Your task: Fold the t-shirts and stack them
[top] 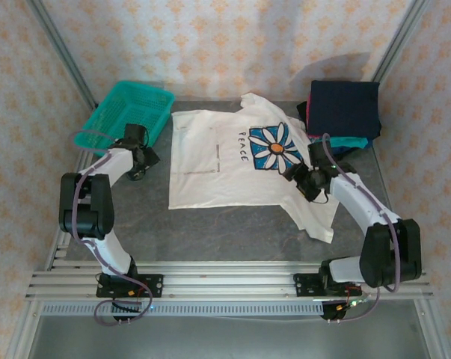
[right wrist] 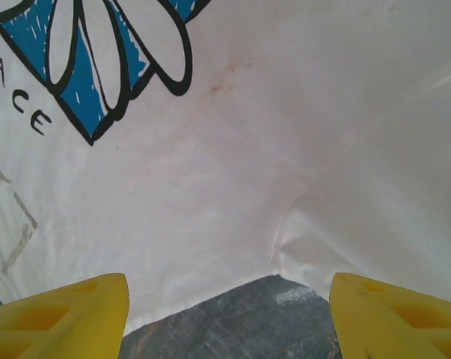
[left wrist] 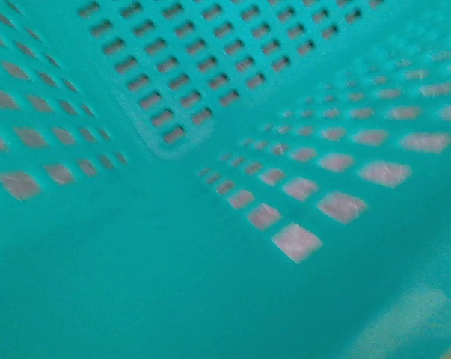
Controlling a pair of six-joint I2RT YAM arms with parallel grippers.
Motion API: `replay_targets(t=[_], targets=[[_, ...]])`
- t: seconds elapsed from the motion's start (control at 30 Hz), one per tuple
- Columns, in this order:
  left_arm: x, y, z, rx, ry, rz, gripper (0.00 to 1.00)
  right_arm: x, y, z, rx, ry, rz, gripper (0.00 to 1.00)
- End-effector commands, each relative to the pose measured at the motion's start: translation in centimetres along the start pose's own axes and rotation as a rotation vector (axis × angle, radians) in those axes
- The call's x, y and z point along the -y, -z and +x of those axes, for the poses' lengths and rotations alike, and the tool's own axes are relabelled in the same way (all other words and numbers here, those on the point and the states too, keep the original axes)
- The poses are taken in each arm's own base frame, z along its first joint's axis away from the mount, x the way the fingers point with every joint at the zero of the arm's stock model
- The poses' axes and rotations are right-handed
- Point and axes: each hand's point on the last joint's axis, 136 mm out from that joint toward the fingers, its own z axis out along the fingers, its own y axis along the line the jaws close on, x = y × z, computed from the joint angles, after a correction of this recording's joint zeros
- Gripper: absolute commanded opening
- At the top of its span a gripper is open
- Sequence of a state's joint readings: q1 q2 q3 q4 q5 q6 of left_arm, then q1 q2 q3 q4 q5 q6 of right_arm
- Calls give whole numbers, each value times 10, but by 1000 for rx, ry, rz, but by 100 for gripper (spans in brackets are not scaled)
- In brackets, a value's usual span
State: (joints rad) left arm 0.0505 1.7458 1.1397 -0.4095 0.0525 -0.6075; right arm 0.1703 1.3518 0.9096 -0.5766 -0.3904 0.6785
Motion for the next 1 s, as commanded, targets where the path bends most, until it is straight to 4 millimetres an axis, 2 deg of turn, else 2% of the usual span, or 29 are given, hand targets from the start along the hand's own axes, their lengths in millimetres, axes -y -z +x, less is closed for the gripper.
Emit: replay_targets(t=[0.0,0.1,0.17,0.23,0.33,0.47,0.57,0.73,0.9,0.97], targets=[[-5,1,-20,29,4,-6,73,-13,-8,-8,40,33,-1,70],[33,12,-16,-5,-19,154,77,-11,-20,-4,24,65,55,70],[67,29,6,-61,-86,256,80,-9,-28,-6,25,63,71,70],[82,46,32,-121,-133,297,80,-7,-31,-9,32,67,95,70],[70,61,72,-216,-112,293,79,-6,-30,-11,35,82,118,71],[27,66,119,-331,-100,200,77,-6,-15,-13,51,104,127,72],[4,70,137,-376,-120,147,76,-5,2,-14,77,123,128,74],[-17,69,168,-471,-126,100,75,3,30,-11,101,141,139,81],[-14,53,188,-516,-68,137,71,27,50,-10,127,91,133,82],[-13,44,192,-528,-52,135,69,38,52,-10,122,72,146,83]])
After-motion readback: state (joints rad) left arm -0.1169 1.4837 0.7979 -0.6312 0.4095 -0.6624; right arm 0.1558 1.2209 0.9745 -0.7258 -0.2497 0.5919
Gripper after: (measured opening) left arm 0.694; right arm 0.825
